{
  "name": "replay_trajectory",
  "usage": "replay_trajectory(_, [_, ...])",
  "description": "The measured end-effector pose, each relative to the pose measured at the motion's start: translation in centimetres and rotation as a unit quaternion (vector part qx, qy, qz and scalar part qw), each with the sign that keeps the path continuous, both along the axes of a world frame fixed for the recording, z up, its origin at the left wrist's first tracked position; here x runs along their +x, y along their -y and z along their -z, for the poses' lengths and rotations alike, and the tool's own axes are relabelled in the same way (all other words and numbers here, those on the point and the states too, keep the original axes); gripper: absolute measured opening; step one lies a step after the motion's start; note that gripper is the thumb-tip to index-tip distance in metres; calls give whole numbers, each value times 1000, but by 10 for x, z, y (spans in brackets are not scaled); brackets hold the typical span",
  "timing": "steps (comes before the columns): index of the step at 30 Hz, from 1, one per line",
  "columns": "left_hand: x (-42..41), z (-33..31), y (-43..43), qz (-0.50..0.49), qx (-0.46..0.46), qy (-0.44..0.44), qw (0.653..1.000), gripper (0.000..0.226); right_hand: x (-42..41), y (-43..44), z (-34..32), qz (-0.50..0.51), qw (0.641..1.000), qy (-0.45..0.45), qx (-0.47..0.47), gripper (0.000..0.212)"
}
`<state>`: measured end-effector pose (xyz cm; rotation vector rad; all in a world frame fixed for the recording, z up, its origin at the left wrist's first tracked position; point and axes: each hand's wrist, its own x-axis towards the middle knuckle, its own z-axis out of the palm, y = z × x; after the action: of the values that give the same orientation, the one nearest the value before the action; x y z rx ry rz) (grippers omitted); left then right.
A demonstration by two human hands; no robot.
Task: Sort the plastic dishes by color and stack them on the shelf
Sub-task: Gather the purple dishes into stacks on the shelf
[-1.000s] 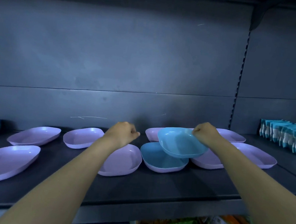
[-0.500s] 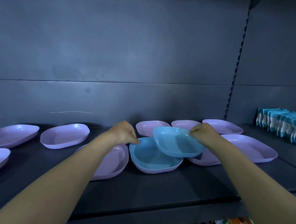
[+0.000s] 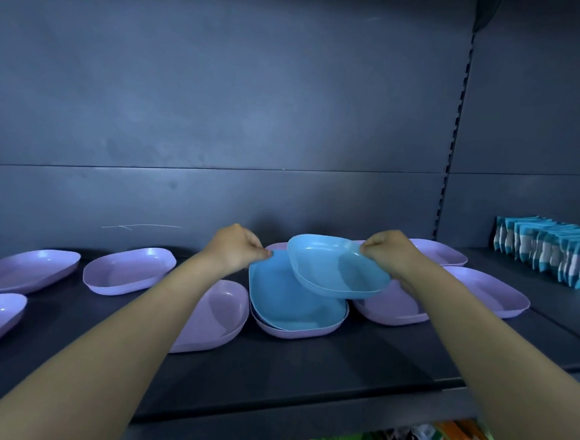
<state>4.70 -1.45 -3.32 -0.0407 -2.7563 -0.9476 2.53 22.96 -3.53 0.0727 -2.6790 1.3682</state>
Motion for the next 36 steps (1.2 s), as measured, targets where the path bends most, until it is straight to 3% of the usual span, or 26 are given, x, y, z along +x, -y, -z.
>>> replay_trajectory(7, [12,-7,4,16,194,48,980,24,12,16,-4,-19,999,5,-37,14])
replay_trajectory(13, [39,-17,10,20,279,46,959,20,33,33,-11,-51,997,36,-38,13])
replay_trajectory(19, [64,-16,12,16,335,33,942,27,53,46,-11,-88,988,106,-69,30])
replay_trajectory(27, [106,-12,34,17,308,32,951,26,80,65,-9,-149,980,97,-92,11])
replay_trajectory(30, [126,-14,52,6,270,32,962,24,88,78,-10,-175,973,100,-115,20])
replay_trajectory(32, [138,-17,70,-11,239,27,971,25,92,89,-12,-188,967,108,-130,25])
replay_trajectory(36, [161,-21,118,-86,176,-12,981,19,101,122,-16,-212,954,124,-173,13])
